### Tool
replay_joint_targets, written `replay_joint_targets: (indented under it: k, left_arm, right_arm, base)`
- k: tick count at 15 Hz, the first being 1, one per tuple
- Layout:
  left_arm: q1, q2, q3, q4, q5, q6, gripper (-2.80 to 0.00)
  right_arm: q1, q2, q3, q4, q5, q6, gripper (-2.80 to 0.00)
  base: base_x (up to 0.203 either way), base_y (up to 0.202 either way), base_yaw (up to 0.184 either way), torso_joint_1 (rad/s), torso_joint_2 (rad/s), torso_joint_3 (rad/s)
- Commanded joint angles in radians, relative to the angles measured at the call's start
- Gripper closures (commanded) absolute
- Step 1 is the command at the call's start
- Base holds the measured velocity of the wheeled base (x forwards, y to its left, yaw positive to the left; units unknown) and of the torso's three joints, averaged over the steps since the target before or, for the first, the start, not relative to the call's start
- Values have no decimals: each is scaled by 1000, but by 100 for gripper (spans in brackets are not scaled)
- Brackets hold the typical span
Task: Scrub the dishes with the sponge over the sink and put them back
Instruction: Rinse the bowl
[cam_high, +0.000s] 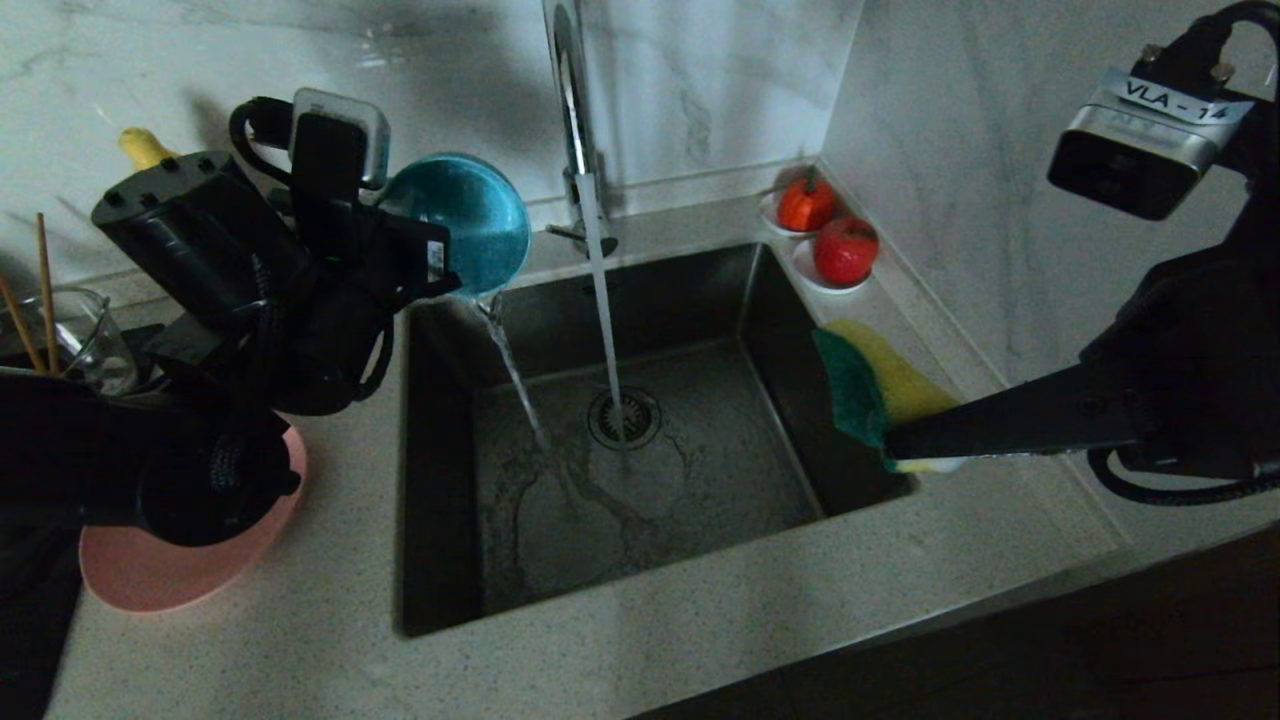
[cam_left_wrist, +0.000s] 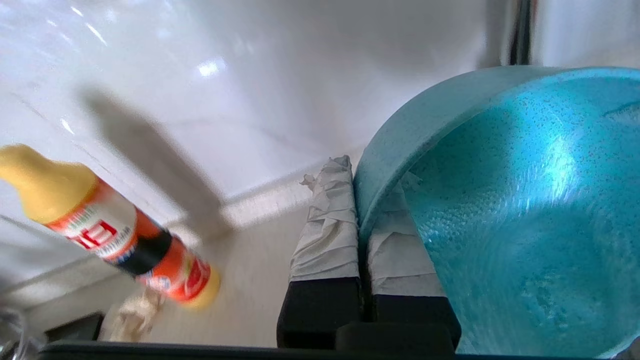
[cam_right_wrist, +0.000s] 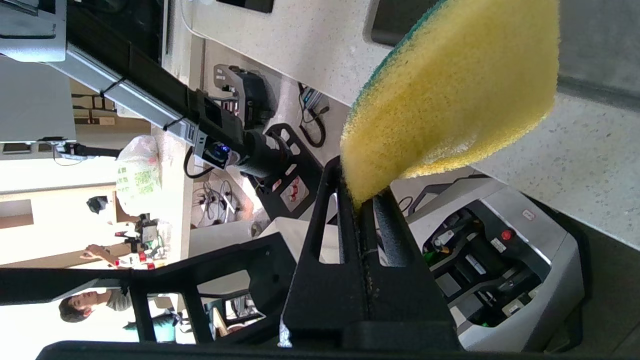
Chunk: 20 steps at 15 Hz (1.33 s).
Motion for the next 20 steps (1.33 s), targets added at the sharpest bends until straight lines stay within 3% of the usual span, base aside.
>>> replay_joint_targets:
  k: [1,9,12,17,20]
  left_arm:
    - [-2,21,7,-87,3,-1,0]
    - [-3,-34,48,-342,-4,10,0]
    - [-25,-73,77,-349,-4,1,0]
    - [-35,-92,131,-328,-5,1,0]
    - [-35,-123,259,-106,-15,3,0]
  right_arm:
    - [-1,9,-4,1,3,2,0]
    - [-10,12,-6,-9,3,4,0]
    - [-10,16,-4,-11,3,2,0]
    - [-10,13,-7,-11,3,1,0]
    - [-11,0,4,-9,3,3,0]
  base:
    - [0,0,0,0,0,0]
    - [0,0,0,0,0,0]
    - [0,0,0,0,0,0]
    - [0,0,0,0,0,0]
    - [0,0,0,0,0,0]
